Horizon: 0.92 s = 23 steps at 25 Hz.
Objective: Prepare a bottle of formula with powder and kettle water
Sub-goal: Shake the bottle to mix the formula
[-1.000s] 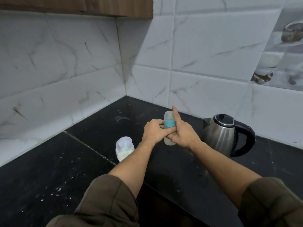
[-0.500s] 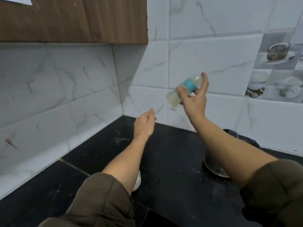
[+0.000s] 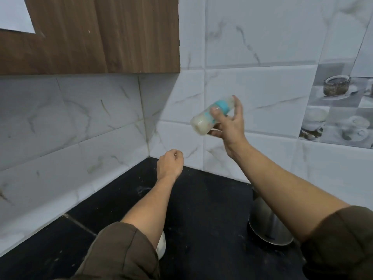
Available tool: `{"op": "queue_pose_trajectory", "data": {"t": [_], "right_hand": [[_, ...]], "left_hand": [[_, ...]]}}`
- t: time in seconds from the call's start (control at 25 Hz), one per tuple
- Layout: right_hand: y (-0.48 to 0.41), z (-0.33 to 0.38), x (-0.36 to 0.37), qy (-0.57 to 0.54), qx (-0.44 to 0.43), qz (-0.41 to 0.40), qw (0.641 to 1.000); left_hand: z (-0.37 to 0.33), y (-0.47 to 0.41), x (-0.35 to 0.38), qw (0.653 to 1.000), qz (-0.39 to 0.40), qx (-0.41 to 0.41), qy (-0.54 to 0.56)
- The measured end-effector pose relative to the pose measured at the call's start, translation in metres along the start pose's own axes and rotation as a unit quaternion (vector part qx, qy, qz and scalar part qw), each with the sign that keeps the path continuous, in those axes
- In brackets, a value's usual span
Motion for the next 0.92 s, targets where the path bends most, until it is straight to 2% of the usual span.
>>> {"op": "queue_pose_trajectory", "data": {"t": [0.08,0.12,0.16,0.24,0.32,0.36,0.4,0.48,0.56,0.6,0.64,0.72,0.8,0.84,0.92], "right_hand": [[-0.014,0.015,-0.009,-0.166,0.001,-0.081,0.983],[-0.02,0.02,-0.011,-0.211,0.004,-0.087,0.974],[-0.023,0.025,-0.01,-0.206,0.012,-0.063,0.976],[-0.022,0.029,-0.003,-0.072,0.033,0.037,0.996],[-0.019,0.027,0.004,0.09,0.036,0.139,0.986],[-0.02,0.028,0.004,0.121,0.031,0.157,0.98],[-0.022,0.031,0.004,0.103,0.022,0.153,0.983],[-0.03,0.04,0.001,-0.028,0.007,0.083,0.996],[-0.04,0.049,-0.003,-0.191,0.002,-0.005,0.982],[-0.044,0.051,-0.005,-0.235,0.002,-0.027,0.972],[-0.045,0.053,-0.005,-0.231,0.007,-0.022,0.973],[-0.04,0.051,-0.001,-0.094,0.018,0.066,0.993],[-0.03,0.044,0.002,0.096,0.023,0.187,0.977],[-0.028,0.04,0.001,0.152,0.02,0.22,0.963],[-0.029,0.04,-0.002,0.137,0.002,0.194,0.971]], "left_hand": [[0.001,-0.007,-0.002,1.0,-0.012,-0.004,-0.003],[0.001,-0.011,-0.002,1.0,-0.017,-0.004,-0.004],[-0.001,-0.014,-0.002,1.0,-0.02,-0.006,-0.005],[-0.005,-0.019,0.003,1.0,-0.021,-0.002,-0.011],[-0.009,-0.024,0.008,1.0,-0.02,0.006,-0.016],[-0.012,-0.026,0.009,1.0,-0.02,0.011,-0.021],[-0.014,-0.028,0.01,0.999,-0.02,0.017,-0.025],[-0.015,-0.031,0.01,0.999,-0.021,0.023,-0.036],[-0.016,-0.033,0.01,0.998,-0.026,0.02,-0.046],[-0.017,-0.034,0.01,0.998,-0.03,0.018,-0.048],[-0.017,-0.035,0.01,0.998,-0.032,0.018,-0.049],[-0.019,-0.039,0.013,0.998,-0.029,0.025,-0.055],[-0.024,-0.041,0.015,0.997,-0.026,0.031,-0.066],[-0.026,-0.042,0.015,0.997,-0.027,0.032,-0.071],[-0.026,-0.043,0.016,0.996,-0.029,0.034,-0.073]]}}
Point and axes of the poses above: each hand's wrist, its own y-axis away from the middle knuckle, its own x-axis out of the palm, z = x × y, the point moved 1 cm from there along -y, towards the middle knuckle, and after that the axes turned 15 degrees about x, right-handed, at the moved point
